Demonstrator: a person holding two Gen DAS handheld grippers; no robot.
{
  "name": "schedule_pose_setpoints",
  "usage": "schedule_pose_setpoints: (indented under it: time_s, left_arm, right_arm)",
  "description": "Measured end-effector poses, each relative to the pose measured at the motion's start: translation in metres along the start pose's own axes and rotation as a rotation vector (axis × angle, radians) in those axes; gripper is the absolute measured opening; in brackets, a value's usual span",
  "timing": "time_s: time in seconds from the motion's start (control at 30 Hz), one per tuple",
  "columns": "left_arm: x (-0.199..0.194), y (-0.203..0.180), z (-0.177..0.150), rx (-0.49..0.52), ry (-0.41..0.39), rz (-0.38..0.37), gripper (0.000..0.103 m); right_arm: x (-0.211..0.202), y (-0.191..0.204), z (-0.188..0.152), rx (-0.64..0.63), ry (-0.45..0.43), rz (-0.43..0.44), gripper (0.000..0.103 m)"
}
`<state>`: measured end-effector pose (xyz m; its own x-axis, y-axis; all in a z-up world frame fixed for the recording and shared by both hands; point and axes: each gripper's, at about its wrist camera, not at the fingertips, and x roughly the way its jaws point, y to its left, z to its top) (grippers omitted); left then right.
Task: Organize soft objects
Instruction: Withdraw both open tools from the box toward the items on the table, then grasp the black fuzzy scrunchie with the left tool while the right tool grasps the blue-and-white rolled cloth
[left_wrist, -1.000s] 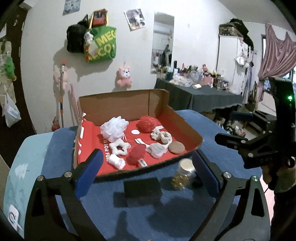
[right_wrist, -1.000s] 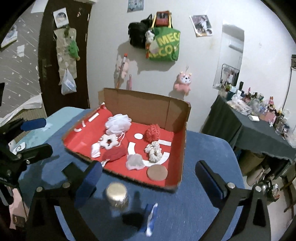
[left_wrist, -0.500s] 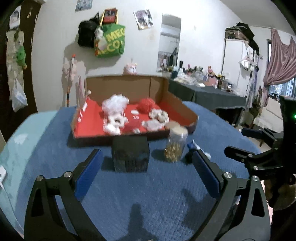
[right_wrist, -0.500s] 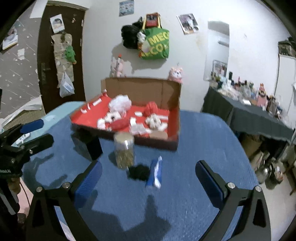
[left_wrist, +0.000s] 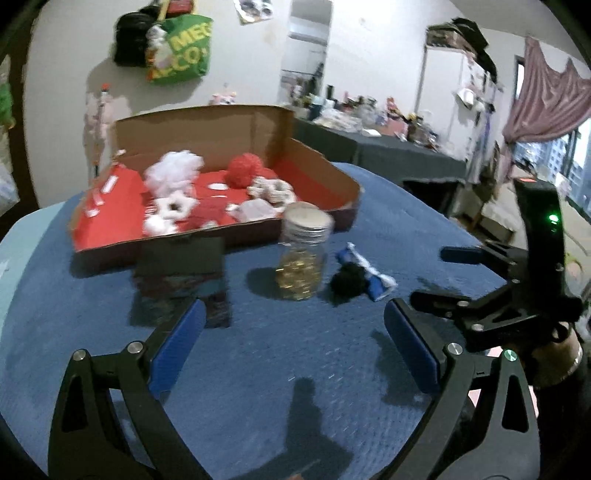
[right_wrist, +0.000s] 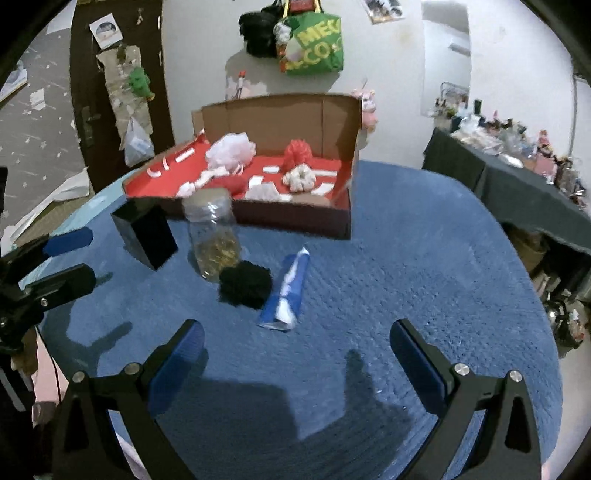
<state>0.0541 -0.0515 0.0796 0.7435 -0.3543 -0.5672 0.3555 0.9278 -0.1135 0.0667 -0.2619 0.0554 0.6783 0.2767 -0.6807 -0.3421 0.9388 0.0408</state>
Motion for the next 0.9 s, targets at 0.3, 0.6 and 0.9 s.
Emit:
schedule_pose_setpoints:
  time_s: [0.3,0.6,0.9]
  left_arm:
    - [0.044,-0.041,0.017,0.077,0.068,-0.066,0.081]
    - [0.076,-0.057,0.02,0.089,0.138,-0.094,0.063]
    - [0.087,-0.062,0.019,0.115,0.176,-0.104,0.049]
  right_arm:
    - [0.025,-0.032,0.008,-0.081,0.074,0.143,0.09]
    - [0.046,-0.034,0.013,-0.181,0.142,0.293,0.066]
    - [0.051,-0.029,0.018,-0.208,0.149,0.353,0.047]
